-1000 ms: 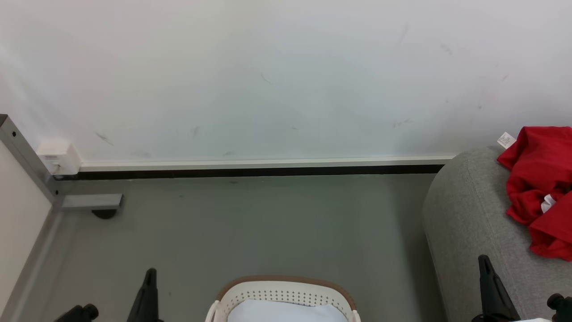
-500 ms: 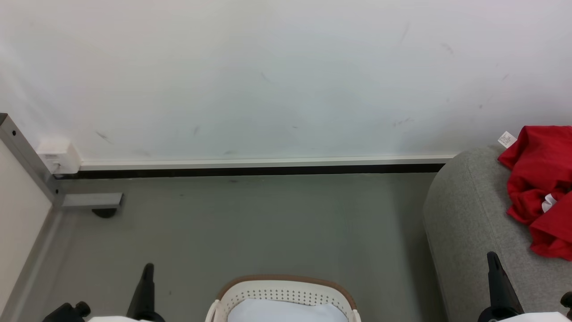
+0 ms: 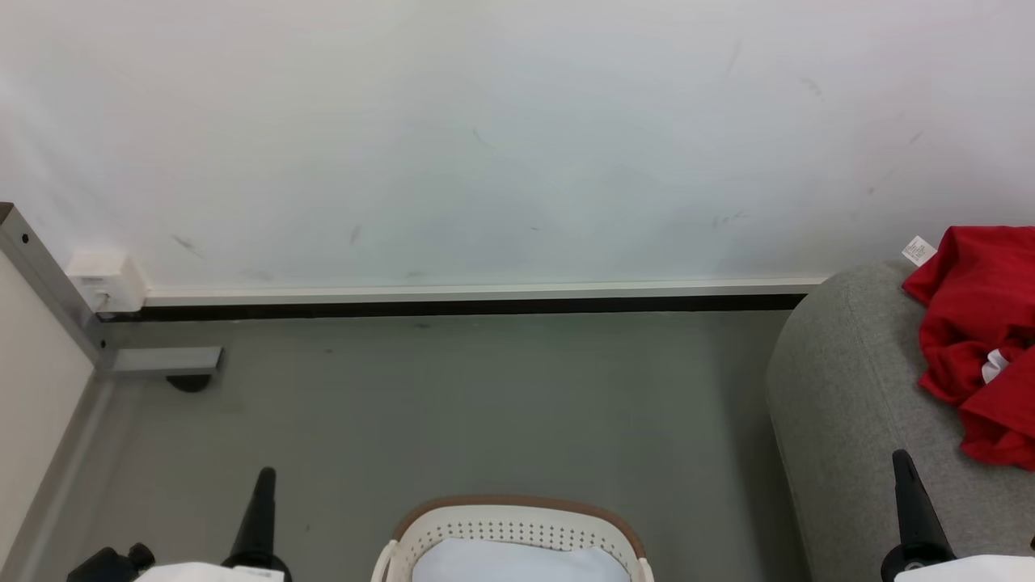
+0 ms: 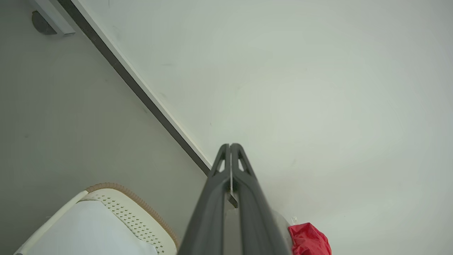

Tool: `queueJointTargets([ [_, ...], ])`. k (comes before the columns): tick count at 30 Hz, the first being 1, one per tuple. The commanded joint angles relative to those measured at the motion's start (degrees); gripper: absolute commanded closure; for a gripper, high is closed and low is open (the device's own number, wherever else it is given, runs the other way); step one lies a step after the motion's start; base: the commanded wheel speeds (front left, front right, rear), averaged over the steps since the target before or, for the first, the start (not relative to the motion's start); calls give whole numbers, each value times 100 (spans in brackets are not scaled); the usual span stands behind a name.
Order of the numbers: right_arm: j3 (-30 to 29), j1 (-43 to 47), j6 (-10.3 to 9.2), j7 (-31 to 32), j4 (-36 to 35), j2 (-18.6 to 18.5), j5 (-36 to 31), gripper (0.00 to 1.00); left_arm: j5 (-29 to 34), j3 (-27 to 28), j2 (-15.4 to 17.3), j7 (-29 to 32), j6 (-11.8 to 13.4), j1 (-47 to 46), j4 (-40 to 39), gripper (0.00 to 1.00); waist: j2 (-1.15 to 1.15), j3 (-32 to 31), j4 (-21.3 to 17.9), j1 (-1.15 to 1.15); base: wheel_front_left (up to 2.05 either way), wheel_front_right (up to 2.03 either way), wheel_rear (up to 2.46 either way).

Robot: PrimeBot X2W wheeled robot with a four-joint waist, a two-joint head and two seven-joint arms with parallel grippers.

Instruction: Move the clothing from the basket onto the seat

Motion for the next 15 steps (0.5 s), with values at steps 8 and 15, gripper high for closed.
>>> queueJointTargets([
  [8, -114, -181, -6, 159, -13, -45, 612, 100, -572, 112, -11, 155, -70, -166, -5, 100, 0, 11, 4, -1, 0, 0, 0],
  [15, -171, -209, -6, 249, 7, -38, 933, 100, -886, 160, -24, 248, -89, -200, 16, 100, 0, 19, 7, -1, 0, 0, 0],
])
